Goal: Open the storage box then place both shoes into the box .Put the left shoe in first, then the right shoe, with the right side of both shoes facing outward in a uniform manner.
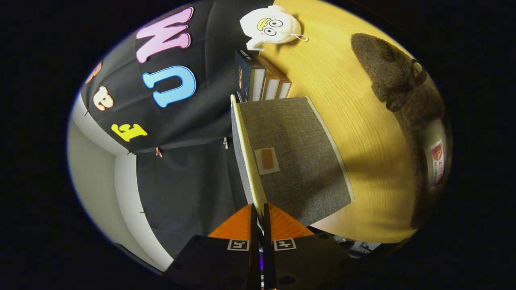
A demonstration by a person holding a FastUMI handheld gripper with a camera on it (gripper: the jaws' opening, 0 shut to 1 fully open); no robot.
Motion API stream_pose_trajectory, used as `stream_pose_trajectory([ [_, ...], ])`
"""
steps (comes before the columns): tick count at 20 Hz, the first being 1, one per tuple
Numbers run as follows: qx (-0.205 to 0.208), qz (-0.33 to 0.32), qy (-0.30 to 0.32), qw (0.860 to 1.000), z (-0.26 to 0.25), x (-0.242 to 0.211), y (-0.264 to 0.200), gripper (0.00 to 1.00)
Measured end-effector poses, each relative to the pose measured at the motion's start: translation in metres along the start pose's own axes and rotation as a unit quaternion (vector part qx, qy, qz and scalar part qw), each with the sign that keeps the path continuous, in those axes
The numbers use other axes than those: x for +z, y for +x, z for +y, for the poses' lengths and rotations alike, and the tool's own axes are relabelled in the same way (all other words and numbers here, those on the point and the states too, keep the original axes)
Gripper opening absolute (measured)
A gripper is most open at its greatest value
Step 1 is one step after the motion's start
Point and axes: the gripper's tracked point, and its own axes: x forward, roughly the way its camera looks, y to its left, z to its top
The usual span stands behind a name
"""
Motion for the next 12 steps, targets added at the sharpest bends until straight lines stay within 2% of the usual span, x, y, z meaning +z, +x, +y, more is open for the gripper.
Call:
stream_pose_trajectory([
  [4, 0.006, 0.004, -0.018, 1.0, 0.025, -0.008, -0.004, 0.05],
  [9, 0.036, 0.004, -0.042, 0.998, 0.083, -0.02, -0.003, 0.05],
  [12, 0.021, 0.004, -0.084, 0.996, 0.11, -0.036, 0.005, 0.05],
])
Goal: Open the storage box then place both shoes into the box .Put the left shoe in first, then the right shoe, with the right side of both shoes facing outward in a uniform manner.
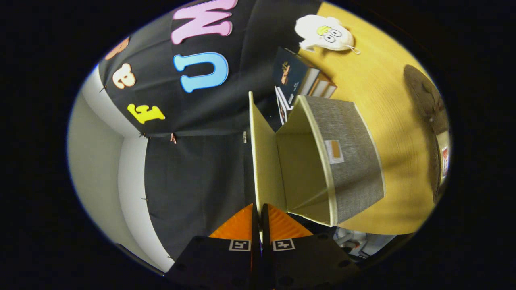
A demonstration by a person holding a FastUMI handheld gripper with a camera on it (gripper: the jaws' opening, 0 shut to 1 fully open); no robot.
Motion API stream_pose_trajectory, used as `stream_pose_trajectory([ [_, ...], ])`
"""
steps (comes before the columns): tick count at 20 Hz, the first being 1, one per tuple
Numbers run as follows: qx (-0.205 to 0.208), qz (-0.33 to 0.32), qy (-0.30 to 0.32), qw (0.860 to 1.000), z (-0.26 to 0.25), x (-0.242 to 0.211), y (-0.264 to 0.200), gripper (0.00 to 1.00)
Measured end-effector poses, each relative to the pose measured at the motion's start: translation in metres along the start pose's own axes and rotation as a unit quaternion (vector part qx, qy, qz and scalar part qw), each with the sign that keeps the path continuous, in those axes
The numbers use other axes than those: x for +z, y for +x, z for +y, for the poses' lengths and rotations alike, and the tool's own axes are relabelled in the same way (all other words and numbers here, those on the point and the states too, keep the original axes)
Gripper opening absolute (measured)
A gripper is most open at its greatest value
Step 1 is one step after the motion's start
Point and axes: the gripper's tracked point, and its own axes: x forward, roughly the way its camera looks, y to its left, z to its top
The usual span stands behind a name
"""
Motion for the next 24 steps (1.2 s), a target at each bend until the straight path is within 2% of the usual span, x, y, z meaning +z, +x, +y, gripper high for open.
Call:
stream_pose_trajectory([
  [4, 0.022, 0.01, -0.037, 0.999, 0.052, -0.021, 0.031, 0.05],
  [9, 0.024, 0.019, -0.099, 0.995, 0.085, -0.051, 0.082, 0.05],
  [14, 0.012, 0.019, -0.126, 0.992, 0.089, -0.07, 0.14, 0.05],
  [19, 0.004, 0.021, -0.123, 0.992, 0.088, -0.083, 0.192, 0.05],
  [24, -0.013, 0.028, -0.143, 0.989, 0.077, -0.097, 0.216, 0.05],
])
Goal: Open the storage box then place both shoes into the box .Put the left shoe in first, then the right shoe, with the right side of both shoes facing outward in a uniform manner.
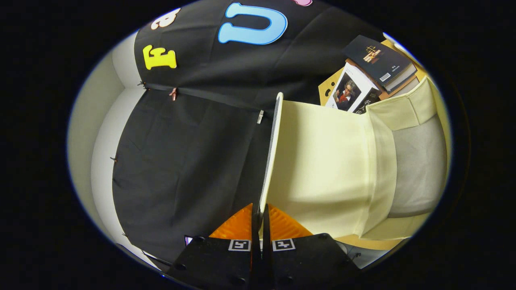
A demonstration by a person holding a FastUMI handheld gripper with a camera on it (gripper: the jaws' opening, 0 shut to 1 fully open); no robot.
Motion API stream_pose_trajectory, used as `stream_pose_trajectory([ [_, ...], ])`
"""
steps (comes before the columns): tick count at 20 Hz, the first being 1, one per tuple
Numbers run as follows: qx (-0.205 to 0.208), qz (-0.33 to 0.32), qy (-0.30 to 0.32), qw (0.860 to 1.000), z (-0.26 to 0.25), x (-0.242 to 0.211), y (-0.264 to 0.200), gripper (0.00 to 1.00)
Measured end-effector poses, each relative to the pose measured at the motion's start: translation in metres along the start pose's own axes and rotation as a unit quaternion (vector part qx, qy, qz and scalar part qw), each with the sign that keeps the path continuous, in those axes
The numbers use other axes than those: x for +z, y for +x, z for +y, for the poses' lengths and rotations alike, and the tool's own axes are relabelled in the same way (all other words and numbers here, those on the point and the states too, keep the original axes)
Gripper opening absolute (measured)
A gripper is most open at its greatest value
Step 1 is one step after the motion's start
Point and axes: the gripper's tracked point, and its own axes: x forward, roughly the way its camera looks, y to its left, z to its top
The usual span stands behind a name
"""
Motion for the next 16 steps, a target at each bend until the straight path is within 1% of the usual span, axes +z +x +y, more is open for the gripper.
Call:
stream_pose_trajectory([
  [2, -0.006, -0.006, -0.022, 1.0, -0.004, 0.001, -0.001, 0.05],
  [3, -0.01, -0.006, -0.042, 0.999, -0.007, 0.0, 0.002, 0.29],
  [5, -0.035, -0.011, -0.087, 0.996, -0.022, 0.012, 0.0, 0.76],
  [6, -0.055, -0.016, -0.11, 0.992, -0.031, 0.007, -0.01, 0.99],
  [7, -0.068, -0.02, -0.124, 0.99, -0.036, 0.009, -0.018, 0.97],
  [8, -0.075, -0.03, -0.136, 0.987, -0.035, 0.013, -0.03, 0.97],
  [10, -0.092, -0.065, -0.165, 0.98, -0.038, 0.029, -0.062, 0.97],
  [12, -0.123, -0.1, -0.204, 0.966, -0.051, 0.046, -0.095, 0.97],
  [16, -0.214, -0.135, -0.261, 0.932, -0.088, 0.071, -0.169, 0.98],
])
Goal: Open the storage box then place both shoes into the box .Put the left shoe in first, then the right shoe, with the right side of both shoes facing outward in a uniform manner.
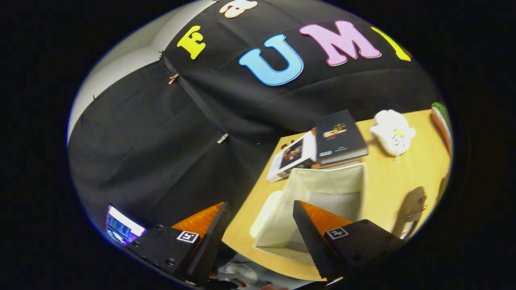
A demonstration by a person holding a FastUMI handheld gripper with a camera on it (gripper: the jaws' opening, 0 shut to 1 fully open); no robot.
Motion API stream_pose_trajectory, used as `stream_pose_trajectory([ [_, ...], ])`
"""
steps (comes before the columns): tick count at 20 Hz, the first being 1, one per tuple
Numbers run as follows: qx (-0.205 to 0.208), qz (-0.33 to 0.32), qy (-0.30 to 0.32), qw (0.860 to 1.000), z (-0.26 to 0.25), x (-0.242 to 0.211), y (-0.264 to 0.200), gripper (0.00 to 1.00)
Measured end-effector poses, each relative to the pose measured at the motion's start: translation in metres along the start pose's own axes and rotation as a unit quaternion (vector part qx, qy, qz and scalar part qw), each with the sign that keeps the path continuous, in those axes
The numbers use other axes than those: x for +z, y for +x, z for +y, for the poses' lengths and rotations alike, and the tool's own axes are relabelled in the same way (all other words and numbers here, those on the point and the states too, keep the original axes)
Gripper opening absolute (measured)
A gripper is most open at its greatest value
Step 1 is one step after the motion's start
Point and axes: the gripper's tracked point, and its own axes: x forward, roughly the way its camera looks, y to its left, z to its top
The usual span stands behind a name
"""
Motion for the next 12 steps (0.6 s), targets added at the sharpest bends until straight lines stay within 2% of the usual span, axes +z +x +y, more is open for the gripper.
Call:
stream_pose_trajectory([
  [3, -0.073, -0.019, -0.034, 0.997, -0.057, 0.006, -0.034, 0.98],
  [6, -0.169, -0.014, -0.055, 0.984, -0.123, -0.004, -0.071, 0.98],
  [12, -0.275, 0.012, -0.022, 0.961, -0.214, -0.05, -0.124, 0.98],
])
